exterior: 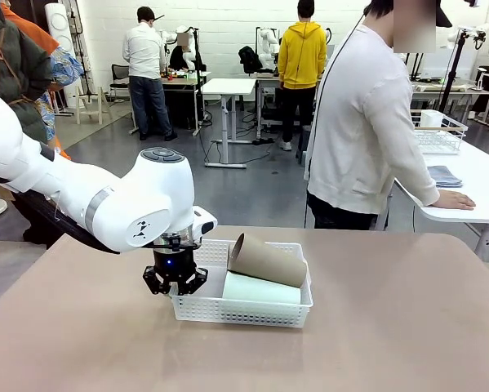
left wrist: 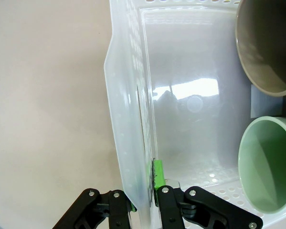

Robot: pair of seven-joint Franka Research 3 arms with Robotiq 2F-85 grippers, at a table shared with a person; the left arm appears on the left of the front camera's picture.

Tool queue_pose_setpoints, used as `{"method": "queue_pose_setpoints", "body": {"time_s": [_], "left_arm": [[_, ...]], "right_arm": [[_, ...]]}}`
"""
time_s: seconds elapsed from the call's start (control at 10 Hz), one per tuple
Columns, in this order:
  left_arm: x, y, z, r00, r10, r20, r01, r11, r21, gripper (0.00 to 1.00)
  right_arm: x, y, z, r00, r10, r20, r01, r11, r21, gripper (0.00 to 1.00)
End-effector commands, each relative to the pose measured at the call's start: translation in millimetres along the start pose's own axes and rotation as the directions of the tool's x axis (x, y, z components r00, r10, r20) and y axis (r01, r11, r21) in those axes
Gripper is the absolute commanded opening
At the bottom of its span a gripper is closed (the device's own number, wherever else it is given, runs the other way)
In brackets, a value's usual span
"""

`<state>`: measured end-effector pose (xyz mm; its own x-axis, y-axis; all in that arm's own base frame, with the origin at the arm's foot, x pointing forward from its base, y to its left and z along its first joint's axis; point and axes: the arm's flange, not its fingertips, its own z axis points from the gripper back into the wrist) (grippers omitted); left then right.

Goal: Clean and organize the cups into the basket.
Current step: Move the Organizing basket back to the left side of the table.

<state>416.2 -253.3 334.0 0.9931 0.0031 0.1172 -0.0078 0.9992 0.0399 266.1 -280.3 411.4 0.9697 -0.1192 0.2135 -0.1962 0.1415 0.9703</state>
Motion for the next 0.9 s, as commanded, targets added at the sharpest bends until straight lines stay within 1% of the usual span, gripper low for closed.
{"method": "queue_pose_setpoints", "body": {"time_s": [0.0,0.4,0.5,0.6,0.7,0.8], "left_arm": [[0.5,-1.8,2.2,1.0,0.0,0.006,0.0,1.0,-0.001,0.0],[0.5,-1.8,2.2,1.0,0.0,0.006,0.0,1.0,-0.001,0.0],[0.0,0.0,0.0,1.0,0.0,0.0,0.0,1.0,0.0,0.07],[0.0,29.8,-0.9,1.0,0.002,0.004,-0.002,1.0,0.007,0.07],[0.3,63.6,-1.0,0.998,0.015,0.053,-0.017,0.999,0.037,0.07],[0.0,94.7,-0.3,0.998,0.019,0.06,-0.021,1.0,0.023,0.07]], "right_arm": [[-2.9,4.4,-1.5,1.0,0.009,0.003,-0.009,1.0,0.006,1.0],[-2.9,4.4,-1.5,1.0,0.009,0.003,-0.009,1.0,0.006,1.0],[-2.9,4.4,-1.5,1.0,0.009,0.003,-0.009,1.0,0.006,1.0],[-2.9,4.4,-1.5,1.0,0.009,0.003,-0.009,1.0,0.006,1.0],[-2.9,4.4,-1.5,1.0,0.009,0.003,-0.009,1.0,0.006,1.0],[-2.9,4.4,-1.5,1.0,0.009,0.003,-0.009,1.0,0.006,1.0]]}}
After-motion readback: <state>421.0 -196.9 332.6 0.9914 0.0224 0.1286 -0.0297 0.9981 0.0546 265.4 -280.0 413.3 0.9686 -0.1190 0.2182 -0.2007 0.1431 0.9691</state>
